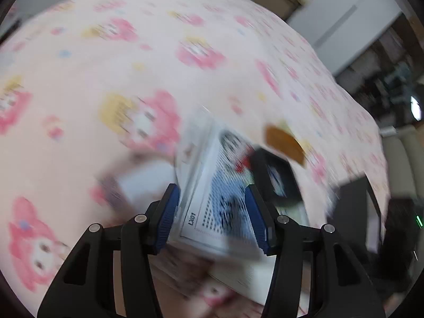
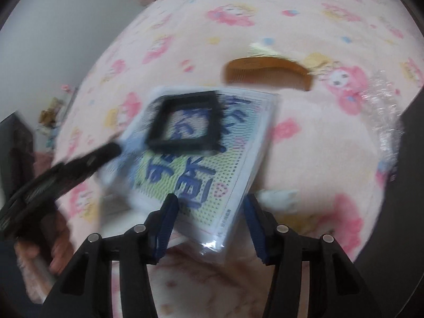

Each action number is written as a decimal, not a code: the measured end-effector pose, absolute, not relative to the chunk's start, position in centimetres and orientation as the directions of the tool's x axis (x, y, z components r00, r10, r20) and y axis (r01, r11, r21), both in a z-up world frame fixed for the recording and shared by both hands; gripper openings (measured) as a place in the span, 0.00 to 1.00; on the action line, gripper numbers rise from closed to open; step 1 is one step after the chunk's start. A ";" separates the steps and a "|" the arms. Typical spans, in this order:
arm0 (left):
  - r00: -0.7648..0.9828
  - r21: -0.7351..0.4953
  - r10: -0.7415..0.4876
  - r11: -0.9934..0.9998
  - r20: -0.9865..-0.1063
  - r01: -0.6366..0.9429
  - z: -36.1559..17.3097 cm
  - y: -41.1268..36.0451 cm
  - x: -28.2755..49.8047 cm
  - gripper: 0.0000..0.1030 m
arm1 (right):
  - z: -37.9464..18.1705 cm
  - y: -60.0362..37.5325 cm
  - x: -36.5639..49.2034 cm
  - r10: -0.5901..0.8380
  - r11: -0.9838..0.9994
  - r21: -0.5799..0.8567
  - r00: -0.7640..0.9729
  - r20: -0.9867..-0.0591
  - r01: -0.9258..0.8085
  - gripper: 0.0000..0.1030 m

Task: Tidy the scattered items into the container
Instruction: 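Grasp the clear-packaged bead-art kit with the left gripper and lift it, then carry the bead-art kit with the left gripper into the black box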

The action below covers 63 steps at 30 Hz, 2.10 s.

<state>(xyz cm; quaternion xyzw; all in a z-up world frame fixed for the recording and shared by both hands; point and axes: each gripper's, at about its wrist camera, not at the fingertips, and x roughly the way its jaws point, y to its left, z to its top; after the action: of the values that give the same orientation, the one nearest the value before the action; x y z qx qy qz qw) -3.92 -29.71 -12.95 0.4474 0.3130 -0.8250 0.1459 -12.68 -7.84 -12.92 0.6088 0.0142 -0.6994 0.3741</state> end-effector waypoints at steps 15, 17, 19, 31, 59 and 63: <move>-0.553 -0.561 0.233 -0.618 -0.800 0.550 -15.9 -29.5 -0.3 0.50 | -14.3 -11.4 -15.3 -0.421 -0.730 0.331 -0.011 -0.907 0.597 0.47; -0.578 -0.585 0.239 -0.604 -0.780 0.541 -15.8 -29.5 -0.5 0.48 | -14.6 -11.7 -15.2 -0.414 -0.729 0.325 -0.010 -0.910 0.603 0.47; -0.601 -0.589 0.214 -0.600 -0.770 0.541 -15.3 -29.9 -0.7 0.34 | -14.3 -12.1 -14.6 -0.446 -0.690 0.363 0.028 -0.895 0.626 0.47; -0.679 -0.653 0.162 -0.496 -0.716 0.572 -14.8 -36.5 1.7 0.25 | -14.5 -11.5 -18.8 -0.488 -0.714 0.410 0.017 -0.873 0.567 0.47; -0.566 -0.508 0.132 -0.634 -0.814 0.583 -15.9 -35.0 3.2 0.44 | -17.5 -20.7 -16.5 -0.535 -0.528 0.553 0.253 -0.806 0.644 0.57; -0.567 -0.470 0.087 -0.668 -0.819 0.577 -14.2 -34.5 3.6 0.46 | -17.0 -21.0 -15.7 -0.531 -0.518 0.571 0.284 -0.798 0.637 0.57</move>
<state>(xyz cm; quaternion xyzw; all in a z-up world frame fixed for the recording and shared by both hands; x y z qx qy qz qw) 3.55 -34.53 -14.18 0.4393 0.3777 -0.8006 0.1529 -15.74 -21.02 -17.02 0.6344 0.0417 -0.5970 0.4893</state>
